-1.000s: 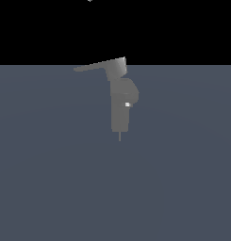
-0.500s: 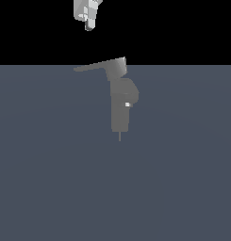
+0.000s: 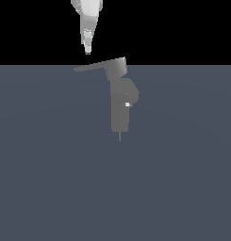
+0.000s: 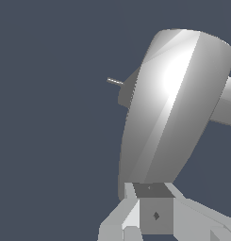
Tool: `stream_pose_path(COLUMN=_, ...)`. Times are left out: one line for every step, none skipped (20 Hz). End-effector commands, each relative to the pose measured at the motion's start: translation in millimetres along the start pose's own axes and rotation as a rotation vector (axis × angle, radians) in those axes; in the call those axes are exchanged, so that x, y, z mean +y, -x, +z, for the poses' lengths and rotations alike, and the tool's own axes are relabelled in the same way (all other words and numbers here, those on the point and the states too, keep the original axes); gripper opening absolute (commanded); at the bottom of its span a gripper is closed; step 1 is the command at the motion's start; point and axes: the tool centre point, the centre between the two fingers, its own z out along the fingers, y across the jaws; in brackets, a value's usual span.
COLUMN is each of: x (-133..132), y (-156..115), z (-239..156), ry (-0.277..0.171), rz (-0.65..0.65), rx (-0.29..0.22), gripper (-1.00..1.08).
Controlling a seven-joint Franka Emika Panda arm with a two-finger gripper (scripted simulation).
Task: Turn on the faucet by rotating a designated handle.
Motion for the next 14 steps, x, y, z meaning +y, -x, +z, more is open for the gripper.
stream_pose_path(x=-12, y=1, z=13, ry=0.009, rz=0.063, rx=0.007, gripper=-1.00)
stream_pose_path(x=-17, y=2, z=17, ry=0.012, rz=0.086, rx=0.009, gripper=-1.00)
stream_pose_path(x=-21, y=2, z=22, ry=0.015, rz=0.107, rx=0.012, gripper=-1.00)
stream_pose_path(x=-24, y=2, z=26, ry=0.018, rz=0.126, rx=0.015, gripper=-1.00)
stream_pose_path(x=-28, y=3, z=30, ry=0.020, rz=0.145, rx=0.018, gripper=-1.00)
stream_pose_path(x=-31, y=3, z=34, ry=0.022, rz=0.162, rx=0.021, gripper=-1.00)
stream_pose_path(x=-34, y=4, z=38, ry=0.024, rz=0.178, rx=0.023, gripper=-1.00)
stream_pose_path(x=-37, y=4, z=41, ry=0.026, rz=0.192, rx=0.026, gripper=-1.00)
stream_pose_path(x=-39, y=4, z=44, ry=0.028, rz=0.206, rx=0.028, gripper=-1.00)
stream_pose_path(x=-41, y=5, z=47, ry=0.029, rz=0.218, rx=0.030, gripper=-1.00)
stream_pose_path(x=-43, y=5, z=49, ry=0.030, rz=0.228, rx=0.032, gripper=-1.00)
stream_pose_path(x=-45, y=5, z=51, ry=0.031, rz=0.238, rx=0.034, gripper=-1.00)
stream_pose_path(x=-46, y=5, z=53, ry=0.032, rz=0.246, rx=0.036, gripper=-1.00)
stream_pose_path(x=-48, y=5, z=55, ry=0.033, rz=0.253, rx=0.037, gripper=-1.00)
